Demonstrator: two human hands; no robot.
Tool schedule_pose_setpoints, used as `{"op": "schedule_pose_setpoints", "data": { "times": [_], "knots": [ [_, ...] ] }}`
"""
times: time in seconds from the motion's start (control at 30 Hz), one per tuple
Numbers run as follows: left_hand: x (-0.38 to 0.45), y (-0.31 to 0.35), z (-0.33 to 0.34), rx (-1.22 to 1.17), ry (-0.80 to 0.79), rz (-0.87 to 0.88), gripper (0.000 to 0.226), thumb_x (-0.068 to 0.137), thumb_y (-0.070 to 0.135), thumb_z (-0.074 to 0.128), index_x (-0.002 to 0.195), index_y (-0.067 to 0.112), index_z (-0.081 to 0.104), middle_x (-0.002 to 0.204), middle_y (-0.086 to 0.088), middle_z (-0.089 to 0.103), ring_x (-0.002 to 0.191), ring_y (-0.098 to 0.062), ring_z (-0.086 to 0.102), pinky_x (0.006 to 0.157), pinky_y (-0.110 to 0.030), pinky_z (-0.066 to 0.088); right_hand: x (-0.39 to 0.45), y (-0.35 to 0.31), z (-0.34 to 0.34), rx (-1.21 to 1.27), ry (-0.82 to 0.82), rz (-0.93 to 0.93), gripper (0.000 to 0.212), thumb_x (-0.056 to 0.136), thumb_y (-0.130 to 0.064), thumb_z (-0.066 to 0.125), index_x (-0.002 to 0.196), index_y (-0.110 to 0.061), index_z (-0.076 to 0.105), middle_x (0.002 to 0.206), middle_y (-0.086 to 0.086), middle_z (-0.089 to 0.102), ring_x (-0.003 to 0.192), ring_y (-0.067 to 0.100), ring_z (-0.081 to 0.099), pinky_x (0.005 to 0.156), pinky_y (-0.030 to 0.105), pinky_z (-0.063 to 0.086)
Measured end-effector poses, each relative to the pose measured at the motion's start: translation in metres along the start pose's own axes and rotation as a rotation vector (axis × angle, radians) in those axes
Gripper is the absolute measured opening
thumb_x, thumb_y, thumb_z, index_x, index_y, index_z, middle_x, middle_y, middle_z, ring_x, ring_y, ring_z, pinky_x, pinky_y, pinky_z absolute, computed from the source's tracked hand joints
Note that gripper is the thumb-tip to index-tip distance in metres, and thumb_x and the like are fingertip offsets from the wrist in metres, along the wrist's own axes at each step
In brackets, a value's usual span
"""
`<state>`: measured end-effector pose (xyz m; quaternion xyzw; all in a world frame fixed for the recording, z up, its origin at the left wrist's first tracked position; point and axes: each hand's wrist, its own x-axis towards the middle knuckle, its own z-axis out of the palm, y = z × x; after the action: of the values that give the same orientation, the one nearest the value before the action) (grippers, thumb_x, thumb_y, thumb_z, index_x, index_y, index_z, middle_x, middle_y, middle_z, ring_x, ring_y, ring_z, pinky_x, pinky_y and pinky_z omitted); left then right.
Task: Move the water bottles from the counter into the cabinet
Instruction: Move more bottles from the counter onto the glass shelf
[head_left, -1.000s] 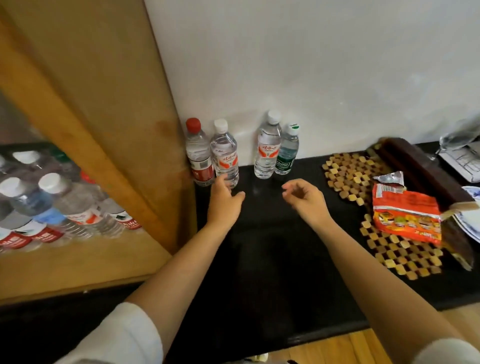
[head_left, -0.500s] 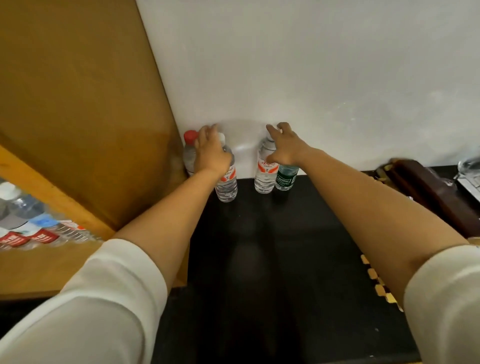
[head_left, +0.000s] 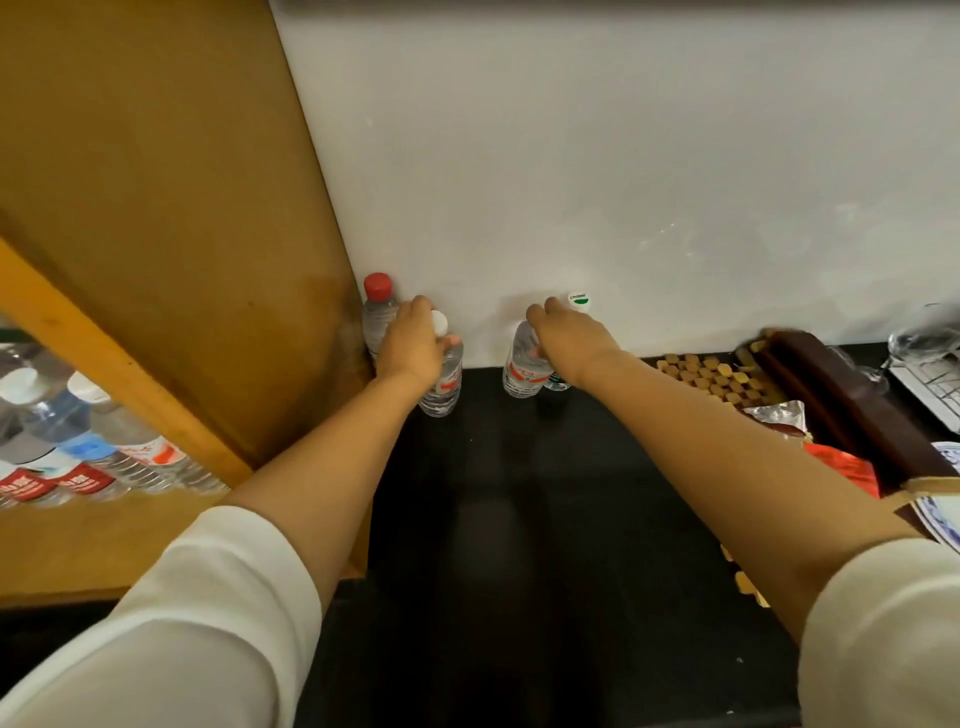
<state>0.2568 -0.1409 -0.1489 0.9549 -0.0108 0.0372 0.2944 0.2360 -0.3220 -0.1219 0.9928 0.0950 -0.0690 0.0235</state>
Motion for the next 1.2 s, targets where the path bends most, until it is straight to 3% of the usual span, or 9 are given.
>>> {"op": "schedule_pose_setpoints", "data": {
  "times": [0.17,0.3,0.47,0.67,0.8,0.93,1.1,1.2],
  "knots": [
    [-0.019,-0.010,-0.002,-0.071,-0.038,0.006,0.031,0.092,0.011,0.051,0.121,0.010,0.039,0.115,-0.015,0.053,0.092,-0.020,0.048,0.079,-0.030,0.041,-0.014,-0.004,0.008,-0.154,0.032,-0.081,0.047,0.085,-0.009,0.058,0.127,-0.004,0.039,0.119,0.015,0.052,0.103,0.034,0.059,0.073,0.039,0.047],
    [-0.029,-0.010,-0.007,-0.035,-0.051,0.040,0.022,0.092,0.018,0.054,0.109,0.014,0.041,0.109,-0.015,0.056,0.083,-0.018,0.055,0.067,-0.024,0.041,-0.034,-0.006,0.011,-0.085,0.048,-0.134,0.039,0.088,-0.017,0.054,0.124,-0.006,0.043,0.115,0.013,0.053,0.098,0.034,0.060,0.074,0.041,0.048],
    [-0.081,-0.027,-0.017,-0.025,-0.160,0.061,0.028,0.092,0.024,0.054,0.114,0.013,0.041,0.113,-0.016,0.055,0.100,-0.029,0.056,0.085,-0.043,0.051,-0.089,-0.029,0.019,0.022,0.063,-0.186,0.034,0.089,-0.029,0.052,0.115,-0.008,0.048,0.111,0.011,0.057,0.094,0.032,0.060,0.075,0.042,0.049],
    [-0.110,-0.026,-0.030,-0.078,-0.327,0.237,0.028,0.088,0.028,0.058,0.110,0.019,0.043,0.109,-0.004,0.055,0.097,-0.021,0.054,0.081,-0.036,0.050,-0.114,-0.025,0.007,0.162,-0.029,-0.184,0.029,0.087,-0.038,0.055,0.105,-0.016,0.050,0.102,0.006,0.059,0.088,0.026,0.057,0.072,0.038,0.047],
    [-0.136,-0.031,-0.043,-0.094,-0.443,0.315,0.024,0.088,0.030,0.058,0.102,0.025,0.039,0.107,-0.003,0.056,0.094,-0.018,0.055,0.076,-0.033,0.050,-0.140,-0.035,0.004,0.248,-0.166,-0.207,0.027,0.087,-0.043,0.054,0.103,-0.021,0.050,0.100,0.002,0.060,0.087,0.020,0.058,0.078,0.040,0.051],
    [-0.157,-0.035,-0.054,-0.097,-0.564,0.364,0.024,0.089,0.027,0.057,0.104,0.025,0.039,0.114,-0.001,0.057,0.103,-0.017,0.055,0.087,-0.042,0.050,-0.173,-0.048,0.010,0.255,-0.194,-0.293,0.028,0.087,-0.047,0.052,0.105,-0.025,0.048,0.101,-0.002,0.059,0.087,0.016,0.059,0.077,0.037,0.052],
    [-0.174,-0.040,-0.066,-0.105,-0.712,0.385,0.028,0.088,0.024,0.059,0.109,0.028,0.042,0.108,0.016,0.053,0.102,-0.007,0.052,0.081,-0.021,0.045,-0.192,-0.051,0.018,0.365,-0.164,-0.264,0.031,0.086,-0.048,0.053,0.109,-0.027,0.050,0.106,-0.007,0.059,0.094,0.013,0.058,0.082,0.035,0.050],
    [-0.182,-0.044,-0.070,-0.124,-0.779,0.387,0.029,0.087,0.023,0.059,0.111,0.026,0.044,0.108,0.020,0.051,0.104,-0.003,0.052,0.081,-0.015,0.043,-0.195,-0.050,0.030,0.578,-0.082,-0.186,0.032,0.082,-0.044,0.061,0.108,-0.026,0.056,0.105,-0.010,0.060,0.096,0.007,0.056,0.084,0.029,0.048]
  ]
}}
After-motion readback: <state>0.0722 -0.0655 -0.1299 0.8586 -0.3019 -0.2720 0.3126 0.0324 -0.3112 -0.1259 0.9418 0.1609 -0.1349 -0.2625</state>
